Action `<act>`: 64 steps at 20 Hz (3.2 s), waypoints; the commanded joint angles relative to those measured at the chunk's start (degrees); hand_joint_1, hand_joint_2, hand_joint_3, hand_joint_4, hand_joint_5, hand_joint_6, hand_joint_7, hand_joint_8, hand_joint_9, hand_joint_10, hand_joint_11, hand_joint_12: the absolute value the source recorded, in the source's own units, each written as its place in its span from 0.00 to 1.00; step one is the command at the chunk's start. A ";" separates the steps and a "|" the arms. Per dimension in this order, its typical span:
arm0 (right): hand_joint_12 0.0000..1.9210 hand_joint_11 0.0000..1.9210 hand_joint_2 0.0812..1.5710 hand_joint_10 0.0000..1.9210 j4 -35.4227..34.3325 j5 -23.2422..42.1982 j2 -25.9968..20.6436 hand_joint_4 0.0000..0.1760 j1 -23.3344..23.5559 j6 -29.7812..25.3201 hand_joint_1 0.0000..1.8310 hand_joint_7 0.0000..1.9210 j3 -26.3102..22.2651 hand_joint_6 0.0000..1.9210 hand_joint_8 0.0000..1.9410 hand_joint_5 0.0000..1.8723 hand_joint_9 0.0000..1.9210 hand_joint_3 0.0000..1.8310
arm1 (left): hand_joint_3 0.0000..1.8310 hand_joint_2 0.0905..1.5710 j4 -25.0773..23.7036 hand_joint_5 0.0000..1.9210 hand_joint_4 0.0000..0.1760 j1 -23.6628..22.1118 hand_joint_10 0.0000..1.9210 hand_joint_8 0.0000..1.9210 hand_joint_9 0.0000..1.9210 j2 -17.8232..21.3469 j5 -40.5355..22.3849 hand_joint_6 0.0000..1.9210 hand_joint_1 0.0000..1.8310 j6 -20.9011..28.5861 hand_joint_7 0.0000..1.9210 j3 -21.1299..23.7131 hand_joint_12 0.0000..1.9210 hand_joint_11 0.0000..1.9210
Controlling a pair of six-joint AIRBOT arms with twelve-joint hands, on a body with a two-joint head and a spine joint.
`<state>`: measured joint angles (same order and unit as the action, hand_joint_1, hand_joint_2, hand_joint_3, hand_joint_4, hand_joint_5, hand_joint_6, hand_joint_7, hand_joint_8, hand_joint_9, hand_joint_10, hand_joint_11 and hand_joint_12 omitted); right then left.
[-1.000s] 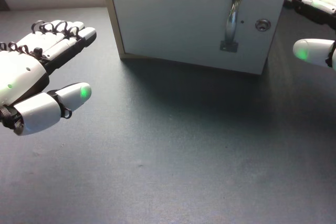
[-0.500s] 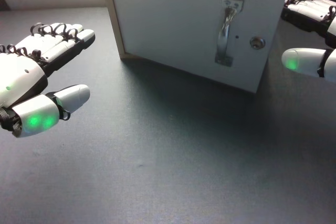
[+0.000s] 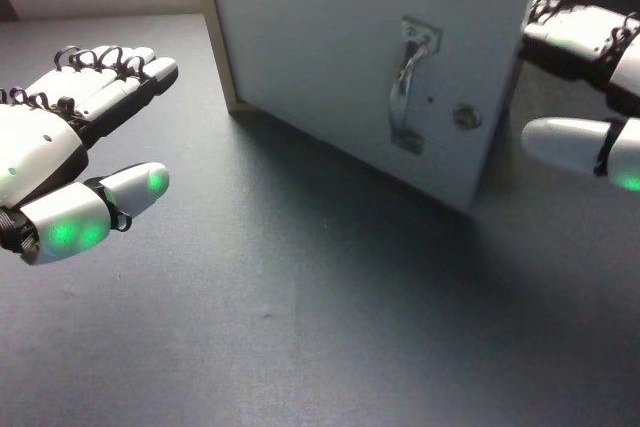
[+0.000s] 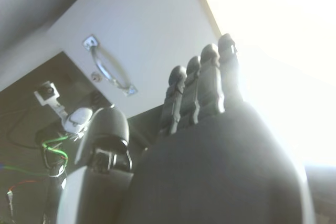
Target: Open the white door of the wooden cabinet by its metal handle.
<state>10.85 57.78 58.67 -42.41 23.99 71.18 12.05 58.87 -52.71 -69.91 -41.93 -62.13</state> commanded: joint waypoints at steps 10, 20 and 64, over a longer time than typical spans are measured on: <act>0.00 0.00 0.92 0.00 5.41 9.40 -0.52 0.00 0.55 -4.16 0.04 0.00 -1.22 0.00 0.00 0.00 0.00 0.00 | 0.00 0.96 0.96 0.03 0.00 0.34 0.00 0.00 0.00 0.18 -7.65 0.00 0.00 0.17 0.00 -0.27 0.01 0.01; 0.00 0.00 0.93 0.00 10.23 9.45 2.85 0.00 1.56 -6.14 0.07 0.00 -1.24 0.00 0.00 0.00 0.00 0.00 | 0.00 0.97 1.37 0.03 0.00 0.31 0.00 0.00 0.00 0.17 -7.61 0.00 0.00 0.15 0.01 -0.34 0.01 0.02; 0.00 0.00 0.83 0.00 19.33 6.85 16.88 0.00 10.92 -8.26 0.37 0.00 0.69 0.00 0.00 0.00 0.00 0.01 | 0.00 0.80 5.34 0.00 0.00 1.59 0.00 0.00 0.00 0.92 -6.01 0.00 0.00 -1.90 0.00 -1.29 0.00 0.00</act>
<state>32.77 58.13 75.72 -32.29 16.14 72.16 16.71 60.51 -52.51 -68.84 -43.72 -62.98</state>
